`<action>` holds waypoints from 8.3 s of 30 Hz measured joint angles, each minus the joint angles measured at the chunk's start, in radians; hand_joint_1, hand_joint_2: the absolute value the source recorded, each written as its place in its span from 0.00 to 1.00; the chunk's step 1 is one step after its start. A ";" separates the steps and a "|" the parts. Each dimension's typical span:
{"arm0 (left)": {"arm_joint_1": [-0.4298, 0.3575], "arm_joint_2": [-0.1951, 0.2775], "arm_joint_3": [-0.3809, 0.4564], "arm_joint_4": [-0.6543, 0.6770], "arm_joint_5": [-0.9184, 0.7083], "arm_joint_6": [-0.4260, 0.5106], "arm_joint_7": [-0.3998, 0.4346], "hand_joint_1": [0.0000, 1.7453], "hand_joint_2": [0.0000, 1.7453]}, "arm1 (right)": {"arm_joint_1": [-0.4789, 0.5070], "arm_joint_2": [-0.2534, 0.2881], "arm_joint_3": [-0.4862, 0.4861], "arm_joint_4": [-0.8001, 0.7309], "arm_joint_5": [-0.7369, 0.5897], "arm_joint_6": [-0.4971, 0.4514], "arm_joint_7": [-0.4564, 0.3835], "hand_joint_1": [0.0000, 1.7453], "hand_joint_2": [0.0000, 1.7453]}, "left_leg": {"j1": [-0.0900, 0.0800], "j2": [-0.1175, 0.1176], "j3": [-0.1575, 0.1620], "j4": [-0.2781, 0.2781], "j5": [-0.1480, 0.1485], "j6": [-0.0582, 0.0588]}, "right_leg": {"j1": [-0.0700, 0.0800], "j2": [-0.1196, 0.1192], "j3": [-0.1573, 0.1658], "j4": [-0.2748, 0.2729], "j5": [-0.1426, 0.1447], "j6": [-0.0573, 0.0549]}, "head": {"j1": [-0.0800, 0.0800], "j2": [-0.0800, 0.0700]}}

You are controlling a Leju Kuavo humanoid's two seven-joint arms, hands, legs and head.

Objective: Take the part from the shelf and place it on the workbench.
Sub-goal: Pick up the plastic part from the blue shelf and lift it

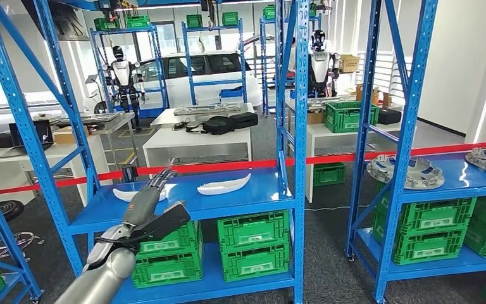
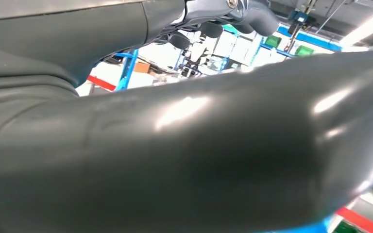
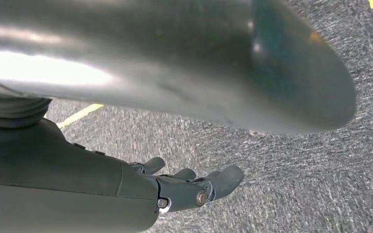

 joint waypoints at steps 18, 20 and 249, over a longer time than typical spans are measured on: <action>-0.009 0.007 -0.031 0.012 -0.013 0.022 0.019 0.00 0.00 | -0.001 0.000 -0.010 0.001 -0.032 -0.039 0.024 0.00 0.00 | -0.021 0.004 0.131 -0.276 0.138 0.069 | 0.018 -0.005 -0.096 0.191 -0.063 0.030 | 0.004 0.000; -0.012 0.000 -0.037 0.013 -0.016 0.025 0.019 0.00 0.00 | -0.001 0.000 -0.017 0.001 -0.037 -0.041 0.024 0.00 0.00 | -0.023 0.002 0.128 -0.263 0.130 0.063 | 0.019 -0.005 -0.031 0.059 -0.008 0.026 | 0.004 0.000; 0.121 0.135 -0.171 -0.089 -0.073 0.172 -0.020 0.00 0.00 | 0.012 0.015 -0.065 0.003 0.072 -0.037 0.016 0.00 0.00 | -0.007 0.004 -0.003 -0.052 -0.055 0.008 | 0.014 0.006 0.108 -0.023 -0.069 -0.025 | 0.001 0.000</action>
